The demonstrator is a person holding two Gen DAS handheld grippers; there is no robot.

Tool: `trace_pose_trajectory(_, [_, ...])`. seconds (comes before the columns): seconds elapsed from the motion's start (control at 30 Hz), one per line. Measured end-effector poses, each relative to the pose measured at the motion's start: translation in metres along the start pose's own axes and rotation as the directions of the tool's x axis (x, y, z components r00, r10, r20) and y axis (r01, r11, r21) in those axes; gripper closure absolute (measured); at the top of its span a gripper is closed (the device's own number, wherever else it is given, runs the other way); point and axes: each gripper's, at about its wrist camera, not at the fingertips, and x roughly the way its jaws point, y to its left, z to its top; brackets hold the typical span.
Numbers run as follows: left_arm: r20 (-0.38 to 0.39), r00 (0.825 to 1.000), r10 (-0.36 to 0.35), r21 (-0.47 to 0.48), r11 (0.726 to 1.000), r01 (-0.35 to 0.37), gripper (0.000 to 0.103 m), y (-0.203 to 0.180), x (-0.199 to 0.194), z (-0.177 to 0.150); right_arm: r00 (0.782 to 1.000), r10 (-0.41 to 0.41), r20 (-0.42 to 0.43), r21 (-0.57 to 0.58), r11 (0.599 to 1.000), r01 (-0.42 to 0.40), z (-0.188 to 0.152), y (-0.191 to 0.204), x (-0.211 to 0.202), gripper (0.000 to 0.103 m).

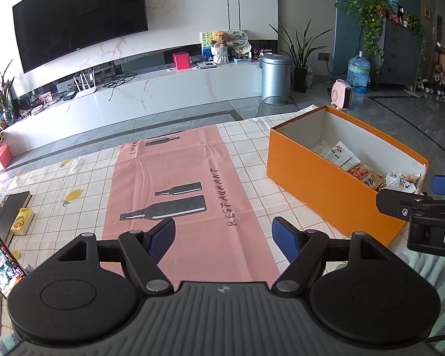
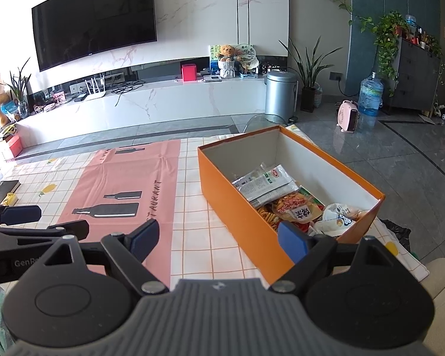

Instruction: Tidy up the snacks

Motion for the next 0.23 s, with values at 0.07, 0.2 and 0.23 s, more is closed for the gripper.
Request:
trace_pose_trajectory(0.07, [-0.001,1.0,0.0,0.002,1.0,0.0,0.016,-0.0007,-0.0004,0.0002,1.0,0.0,0.001,-0.001,1.0,0.0,0.0004,-0.0004,0.0006,0.019])
trace_pose_trajectory(0.2, [0.006,1.0,0.002,0.012,1.0,-0.002,0.016,-0.0025,-0.0017,0.0012,1.0,0.001,0.0,0.0,1.0,-0.001,0.0003,-0.0003,0.0005,0.019])
trace_pose_trajectory(0.23, [0.008,1.0,0.003,0.013,1.0,-0.004,0.016,-0.0026,-0.0022,0.0015,1.0,0.001,0.0,0.0,1.0,-0.001,0.0,-0.0003,0.0005,0.019])
